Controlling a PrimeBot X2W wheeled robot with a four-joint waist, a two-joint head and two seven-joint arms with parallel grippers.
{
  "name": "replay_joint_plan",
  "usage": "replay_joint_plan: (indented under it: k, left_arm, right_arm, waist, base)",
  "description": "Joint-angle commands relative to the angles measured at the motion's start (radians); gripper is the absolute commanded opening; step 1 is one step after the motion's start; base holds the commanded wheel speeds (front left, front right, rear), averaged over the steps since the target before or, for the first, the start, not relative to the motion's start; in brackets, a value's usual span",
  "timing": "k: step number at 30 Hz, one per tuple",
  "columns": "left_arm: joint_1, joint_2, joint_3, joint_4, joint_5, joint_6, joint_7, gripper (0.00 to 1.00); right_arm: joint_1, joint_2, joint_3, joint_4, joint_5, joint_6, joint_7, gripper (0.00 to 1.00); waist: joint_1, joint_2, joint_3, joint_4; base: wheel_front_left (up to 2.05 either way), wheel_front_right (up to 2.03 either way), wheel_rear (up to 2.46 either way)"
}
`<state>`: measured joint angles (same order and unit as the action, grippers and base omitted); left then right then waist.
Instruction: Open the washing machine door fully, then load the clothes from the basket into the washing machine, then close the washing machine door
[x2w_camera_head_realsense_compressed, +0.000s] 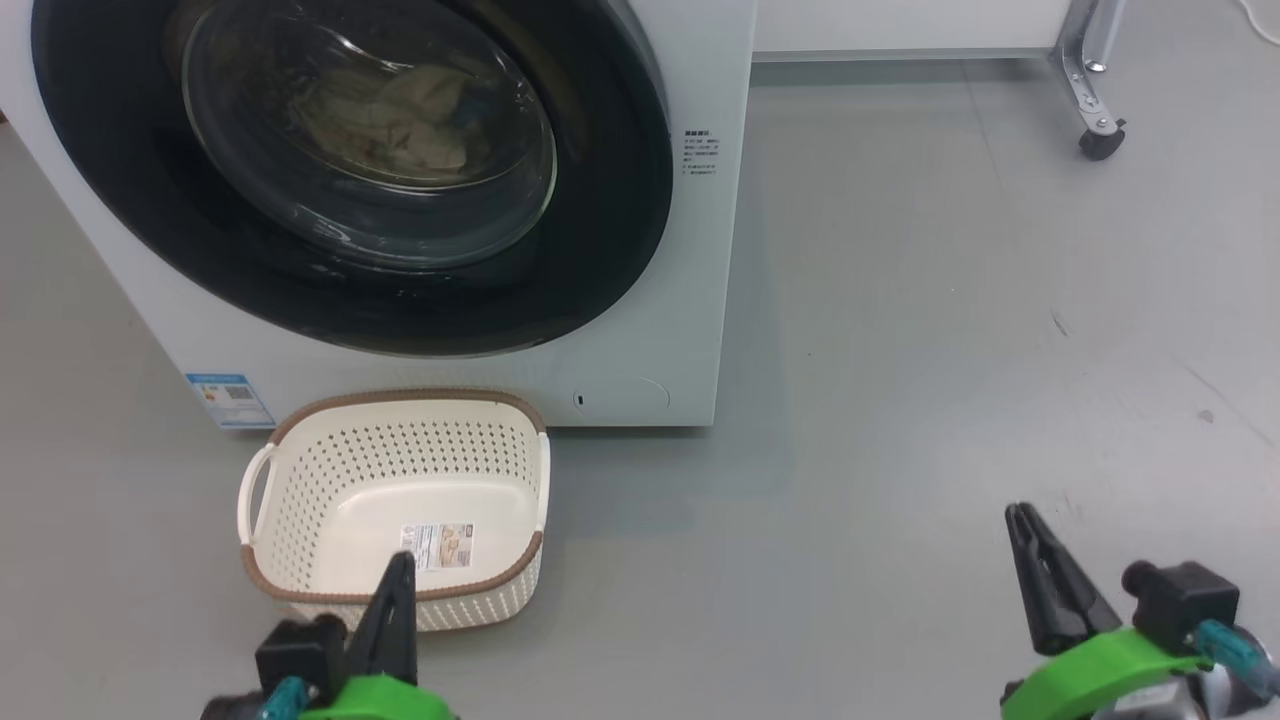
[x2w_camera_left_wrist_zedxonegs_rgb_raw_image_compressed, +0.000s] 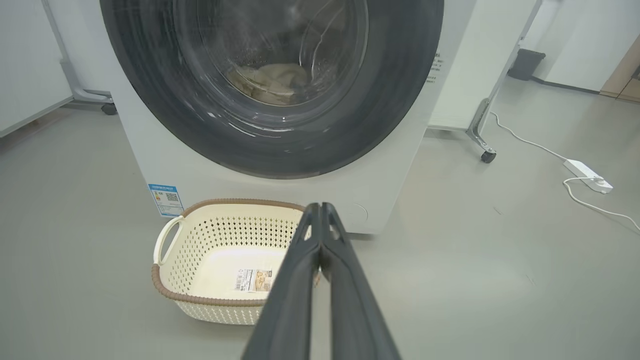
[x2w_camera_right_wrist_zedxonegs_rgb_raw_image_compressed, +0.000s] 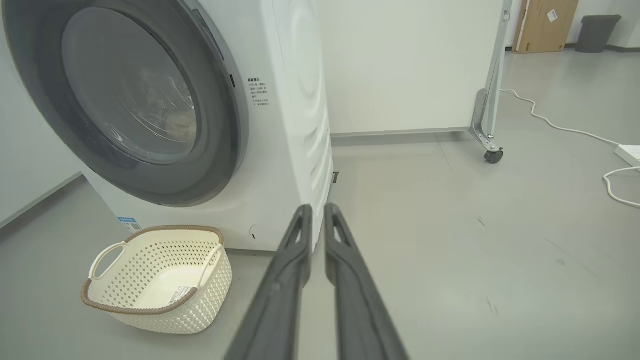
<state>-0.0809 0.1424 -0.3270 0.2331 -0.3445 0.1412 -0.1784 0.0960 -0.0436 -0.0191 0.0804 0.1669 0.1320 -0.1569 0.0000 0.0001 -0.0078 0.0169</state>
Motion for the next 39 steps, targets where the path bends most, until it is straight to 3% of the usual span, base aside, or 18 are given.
replay_joint_plan:
  k: [1,39]
  left_arm:
    - [0.011,-0.003,-0.002,0.014,-0.002,-0.001,0.001,0.0]
    - [0.014,-0.031,0.124,0.031,-0.374,-0.08,0.085,0.0]
  right_arm:
    - [0.009,0.001,0.002,0.017,0.002,0.0,0.0,0.0]
    - [-0.041,-0.018,-0.001,0.076,0.446,0.0,0.06,0.0]
  waist:
    - [0.0,-0.0001,0.0,0.0]
    - [0.0,-0.0001,0.003,-0.005]
  base:
    - [0.0,0.0,0.0]
    - [0.0,0.0,0.0]
